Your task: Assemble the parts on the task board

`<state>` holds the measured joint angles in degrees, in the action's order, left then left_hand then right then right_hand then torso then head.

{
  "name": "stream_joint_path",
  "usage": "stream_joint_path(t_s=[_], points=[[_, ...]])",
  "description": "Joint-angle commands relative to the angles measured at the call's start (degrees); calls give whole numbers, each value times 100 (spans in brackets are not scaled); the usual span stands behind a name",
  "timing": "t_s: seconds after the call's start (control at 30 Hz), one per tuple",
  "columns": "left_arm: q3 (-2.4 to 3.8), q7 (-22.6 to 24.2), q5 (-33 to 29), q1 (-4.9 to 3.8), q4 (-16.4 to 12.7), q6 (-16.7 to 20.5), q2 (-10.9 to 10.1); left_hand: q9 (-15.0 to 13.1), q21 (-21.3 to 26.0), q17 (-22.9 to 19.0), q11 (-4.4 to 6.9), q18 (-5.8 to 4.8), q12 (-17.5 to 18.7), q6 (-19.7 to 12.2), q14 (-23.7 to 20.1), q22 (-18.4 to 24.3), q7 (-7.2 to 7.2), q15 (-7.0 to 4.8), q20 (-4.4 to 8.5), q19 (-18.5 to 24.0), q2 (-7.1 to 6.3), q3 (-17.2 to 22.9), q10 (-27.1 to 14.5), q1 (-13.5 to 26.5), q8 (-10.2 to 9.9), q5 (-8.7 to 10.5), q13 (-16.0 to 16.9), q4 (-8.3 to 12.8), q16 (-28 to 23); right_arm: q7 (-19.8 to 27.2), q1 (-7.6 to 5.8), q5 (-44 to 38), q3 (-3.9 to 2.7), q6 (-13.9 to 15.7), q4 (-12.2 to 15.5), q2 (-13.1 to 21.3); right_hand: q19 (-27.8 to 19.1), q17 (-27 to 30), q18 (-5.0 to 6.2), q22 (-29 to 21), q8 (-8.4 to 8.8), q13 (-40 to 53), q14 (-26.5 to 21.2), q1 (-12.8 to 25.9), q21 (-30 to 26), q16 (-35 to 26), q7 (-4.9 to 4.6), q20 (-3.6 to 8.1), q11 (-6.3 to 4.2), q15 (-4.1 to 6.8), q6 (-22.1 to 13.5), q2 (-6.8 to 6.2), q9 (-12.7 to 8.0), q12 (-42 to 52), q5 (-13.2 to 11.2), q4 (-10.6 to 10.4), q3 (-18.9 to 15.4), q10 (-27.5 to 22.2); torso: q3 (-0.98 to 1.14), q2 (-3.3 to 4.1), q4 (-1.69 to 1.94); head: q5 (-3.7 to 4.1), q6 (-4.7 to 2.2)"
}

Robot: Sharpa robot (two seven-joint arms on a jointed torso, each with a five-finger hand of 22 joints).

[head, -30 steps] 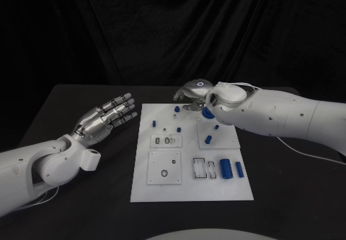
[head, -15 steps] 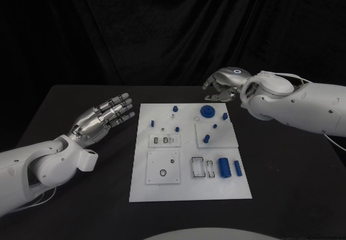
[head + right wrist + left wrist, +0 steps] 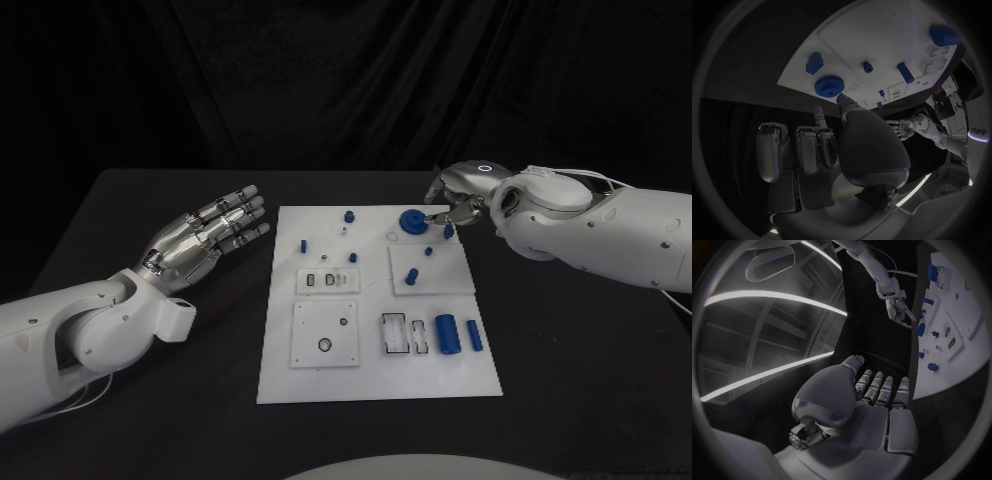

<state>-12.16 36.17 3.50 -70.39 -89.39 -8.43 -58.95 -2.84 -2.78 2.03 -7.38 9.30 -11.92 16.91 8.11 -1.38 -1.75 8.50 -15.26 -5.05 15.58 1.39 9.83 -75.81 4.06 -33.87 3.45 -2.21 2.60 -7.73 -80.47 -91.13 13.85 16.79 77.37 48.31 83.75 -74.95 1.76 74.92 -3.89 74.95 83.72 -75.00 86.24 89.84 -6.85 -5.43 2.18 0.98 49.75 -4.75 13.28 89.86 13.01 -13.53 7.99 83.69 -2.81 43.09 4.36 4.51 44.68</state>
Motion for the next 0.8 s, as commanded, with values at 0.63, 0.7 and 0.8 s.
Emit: stream_joint_path(t_s=[0.63,0.7,0.8], points=[[6,13,2,7,17,-120,18,-5,-6,8,-4,109,-32,-18,4,-7,-46,51,-39,-10,-9,32,-50,62,26,-13,-7,6,5,-138,147,-145,-3,72,-277,-279,246,-1505,-46,1265,-14,1505,628,-163,33,16,31,16,-37,24,-305,56,-131,14,287,141,-5,631,-7,-6,21,38,28],[6,6,2,7,21,-126,23,-5,-6,8,-4,109,-32,-18,4,-7,-46,51,-39,-10,-9,32,-50,62,26,-13,-7,6,5,-133,156,-145,-3,50,-302,-307,250,-1505,-48,1268,-23,1505,628,-151,36,16,27,17,-35,25,-285,62,-128,14,300,134,-8,631,-5,-5,21,36,28],[6,0,2,7,29,-132,26,-5,-6,8,-4,109,-32,-18,4,-7,-46,51,-39,-10,-9,32,-50,62,26,-13,-7,6,5,-127,173,-145,-4,16,-341,-349,265,-1505,-53,1279,-47,1505,628,-140,49,16,21,18,-31,23,-231,66,-116,14,307,129,-14,631,-2,-4,25,37,32]])
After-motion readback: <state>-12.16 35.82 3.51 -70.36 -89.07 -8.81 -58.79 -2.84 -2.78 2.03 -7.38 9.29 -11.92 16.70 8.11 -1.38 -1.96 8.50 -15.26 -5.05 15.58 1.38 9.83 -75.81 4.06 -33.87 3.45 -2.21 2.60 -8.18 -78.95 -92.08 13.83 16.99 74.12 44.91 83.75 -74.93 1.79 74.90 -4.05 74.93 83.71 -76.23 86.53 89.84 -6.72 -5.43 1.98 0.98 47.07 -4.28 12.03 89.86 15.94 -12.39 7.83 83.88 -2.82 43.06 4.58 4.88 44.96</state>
